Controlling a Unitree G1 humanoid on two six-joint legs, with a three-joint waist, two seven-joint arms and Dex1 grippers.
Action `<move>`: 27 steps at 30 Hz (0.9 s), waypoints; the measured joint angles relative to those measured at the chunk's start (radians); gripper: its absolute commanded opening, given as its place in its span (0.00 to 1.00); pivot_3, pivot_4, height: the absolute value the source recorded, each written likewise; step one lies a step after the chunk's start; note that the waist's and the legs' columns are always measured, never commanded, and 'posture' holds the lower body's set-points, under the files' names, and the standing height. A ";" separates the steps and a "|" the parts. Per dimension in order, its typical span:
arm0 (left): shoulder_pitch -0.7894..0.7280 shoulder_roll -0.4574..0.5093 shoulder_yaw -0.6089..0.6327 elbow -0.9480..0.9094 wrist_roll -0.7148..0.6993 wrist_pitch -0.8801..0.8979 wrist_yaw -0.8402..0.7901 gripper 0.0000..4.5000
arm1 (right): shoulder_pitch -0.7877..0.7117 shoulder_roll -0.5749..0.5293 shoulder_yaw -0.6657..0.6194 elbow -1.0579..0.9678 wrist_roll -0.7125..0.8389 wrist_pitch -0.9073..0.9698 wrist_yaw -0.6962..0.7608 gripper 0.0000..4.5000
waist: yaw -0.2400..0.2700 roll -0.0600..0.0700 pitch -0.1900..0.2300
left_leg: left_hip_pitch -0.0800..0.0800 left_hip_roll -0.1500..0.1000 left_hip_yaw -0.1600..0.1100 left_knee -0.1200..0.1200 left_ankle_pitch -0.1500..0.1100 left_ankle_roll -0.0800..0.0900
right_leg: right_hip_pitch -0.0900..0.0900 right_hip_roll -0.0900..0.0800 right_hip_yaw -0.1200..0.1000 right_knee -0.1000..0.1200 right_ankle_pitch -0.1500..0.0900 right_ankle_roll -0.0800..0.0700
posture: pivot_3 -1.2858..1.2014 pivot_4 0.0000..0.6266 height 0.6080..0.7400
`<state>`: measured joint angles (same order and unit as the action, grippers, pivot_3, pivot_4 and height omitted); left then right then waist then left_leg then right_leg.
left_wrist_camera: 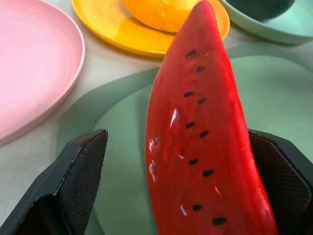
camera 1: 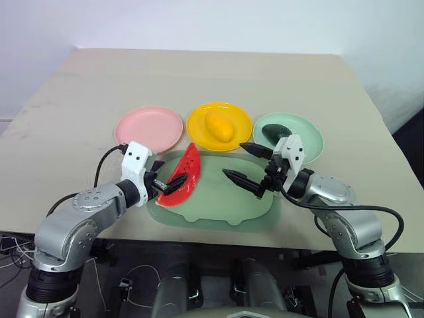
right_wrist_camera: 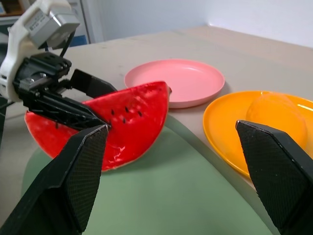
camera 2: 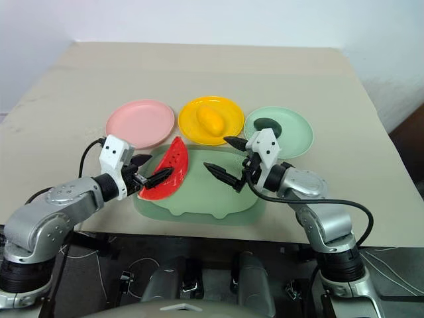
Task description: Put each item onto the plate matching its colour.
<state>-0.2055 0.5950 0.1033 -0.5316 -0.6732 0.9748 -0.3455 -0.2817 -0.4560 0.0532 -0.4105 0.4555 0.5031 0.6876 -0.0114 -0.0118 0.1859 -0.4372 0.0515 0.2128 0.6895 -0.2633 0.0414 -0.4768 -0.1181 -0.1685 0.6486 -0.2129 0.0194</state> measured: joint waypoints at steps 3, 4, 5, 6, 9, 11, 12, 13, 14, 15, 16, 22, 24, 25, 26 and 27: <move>-0.003 0.024 -0.011 0.004 0.002 0.025 -0.019 1.00 | 0.000 0.000 0.000 0.006 -0.009 -0.003 -0.004 0.99 | 0.000 0.000 0.000 | 0.000 0.000 0.000 0.000 0.000 0.000 | 0.000 0.000 0.000 0.000 0.000 0.000 | 0.52 0.24 0.67; -0.004 0.026 -0.013 0.006 0.003 0.031 -0.021 1.00 | 0.000 0.000 0.000 0.007 -0.013 -0.008 -0.004 0.99 | 0.000 0.000 0.000 | 0.000 0.000 0.000 0.000 0.000 0.000 | 0.000 0.000 0.000 0.000 0.000 0.000 | 0.52 0.24 0.67; -0.006 0.030 -0.015 0.010 0.007 0.040 -0.025 1.00 | 0.002 0.000 0.000 0.009 -0.019 -0.015 -0.004 0.99 | 0.000 0.000 0.000 | 0.000 0.000 0.000 0.000 0.000 0.000 | 0.000 0.000 0.000 0.000 0.000 0.000 | 0.52 0.24 0.67; -0.006 0.033 -0.019 0.012 0.008 0.041 -0.029 1.00 | 0.007 0.000 0.000 0.014 -0.023 -0.024 -0.003 0.99 | 0.000 0.000 0.000 | 0.000 0.000 0.000 0.000 0.000 0.000 | 0.000 0.000 0.000 0.000 0.000 0.000 | 0.52 0.24 0.67; -0.007 0.029 -0.031 0.018 0.010 0.042 -0.040 0.87 | 0.039 0.000 0.001 0.027 -0.042 -0.046 -0.002 1.00 | 0.001 0.000 0.000 | 0.000 0.000 0.000 0.000 0.000 0.000 | 0.000 0.000 0.000 0.000 0.000 0.000 | 0.52 0.24 0.67; -0.018 0.021 -0.034 0.020 0.009 0.042 -0.047 0.73 | 0.050 0.000 0.003 0.033 -0.050 -0.057 -0.001 1.00 | 0.000 0.000 0.000 | 0.000 0.000 0.000 0.000 0.000 0.000 | 0.000 0.000 0.000 0.000 0.000 0.000 | 0.52 0.24 0.67; -0.026 0.024 -0.036 0.020 0.011 0.042 -0.050 0.65 | 0.050 0.000 0.003 0.033 -0.051 -0.060 -0.001 1.00 | 0.000 0.000 0.000 | 0.000 0.000 0.000 0.000 0.000 0.000 | 0.000 0.000 0.000 0.000 0.000 0.000 | 0.52 0.24 0.67; -0.035 0.028 -0.037 0.020 0.014 0.040 -0.052 0.58 | 0.050 0.000 0.003 0.033 -0.051 -0.064 -0.001 1.00 | 0.000 0.000 0.000 | 0.000 0.000 0.000 0.000 0.000 0.000 | 0.000 0.000 0.000 0.000 0.000 0.000 | 0.52 0.24 0.67; -0.038 0.034 -0.036 0.020 0.017 0.039 -0.059 0.53 | 0.050 0.000 0.003 0.033 -0.053 -0.069 0.000 1.00 | 0.000 0.000 0.000 | 0.000 0.000 0.000 0.000 0.000 0.000 | 0.000 0.000 0.000 0.000 0.000 0.000 | 0.52 0.24 0.67; -0.039 0.035 -0.036 0.021 0.021 0.037 -0.063 0.50 | 0.050 0.000 0.003 0.034 -0.057 -0.070 0.000 1.00 | 0.000 0.000 0.000 | 0.000 0.000 0.000 0.000 0.000 0.000 | 0.000 0.000 0.000 0.000 0.000 0.000 | 0.52 0.24 0.67; -0.041 0.035 -0.035 0.023 0.023 0.036 -0.067 0.49 | 0.050 0.000 0.003 0.036 -0.059 -0.072 0.000 1.00 | 0.000 0.000 0.000 | 0.000 0.000 0.000 0.000 0.000 0.000 | 0.000 0.000 0.000 0.000 0.000 0.000 | 0.52 0.24 0.67; -0.108 0.029 0.029 0.078 0.048 -0.003 -0.052 0.49 | 0.046 0.001 0.003 0.060 -0.060 -0.075 0.003 1.00 | 0.001 0.000 0.000 | 0.000 0.000 0.000 0.000 0.000 0.000 | 0.000 0.000 0.000 0.000 0.000 0.000 | 0.52 0.24 0.67; -0.168 0.022 0.051 0.126 0.060 -0.010 -0.025 0.49 | 0.040 0.005 0.003 0.062 -0.060 -0.075 0.001 1.00 | 0.002 0.000 0.000 | 0.000 0.000 0.000 0.000 0.000 0.000 | 0.000 0.000 0.000 0.000 0.000 0.000 | 0.52 0.24 0.67; -0.199 0.021 0.060 0.157 0.075 -0.020 -0.014 0.49 | 0.037 0.005 0.003 0.061 -0.060 -0.073 -0.001 1.00 | 0.001 0.000 0.000 | 0.000 0.000 0.000 0.001 0.000 0.000 | 0.000 0.000 0.000 0.000 0.000 0.000 | 0.52 0.24 0.67; -0.227 0.022 0.070 0.190 0.089 -0.032 -0.004 0.49 | 0.034 0.006 0.003 0.059 -0.059 -0.069 -0.003 1.00 | 0.001 0.000 0.000 | 0.000 0.000 0.000 0.001 0.000 0.000 | 0.000 0.000 0.000 0.000 0.000 0.000 | 0.52 0.24 0.67; -0.254 0.025 0.071 0.228 0.110 -0.049 0.005 0.49 | 0.031 0.007 0.003 0.058 -0.058 -0.065 -0.006 1.00 | 0.000 0.000 0.000 | 0.000 0.000 0.000 0.000 0.000 0.000 | 0.000 0.000 0.000 0.000 0.000 0.000 | 0.52 0.24 0.67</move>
<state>-0.4593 0.6198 0.1745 -0.3038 -0.5634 0.9258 -0.3409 -0.2504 -0.4494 0.0566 -0.3522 0.3970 0.4382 0.6816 -0.0109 -0.0120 0.1860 -0.4375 0.0513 0.2126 0.6900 -0.2632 0.0414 -0.4767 -0.1180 -0.1686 0.6488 -0.2128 0.0196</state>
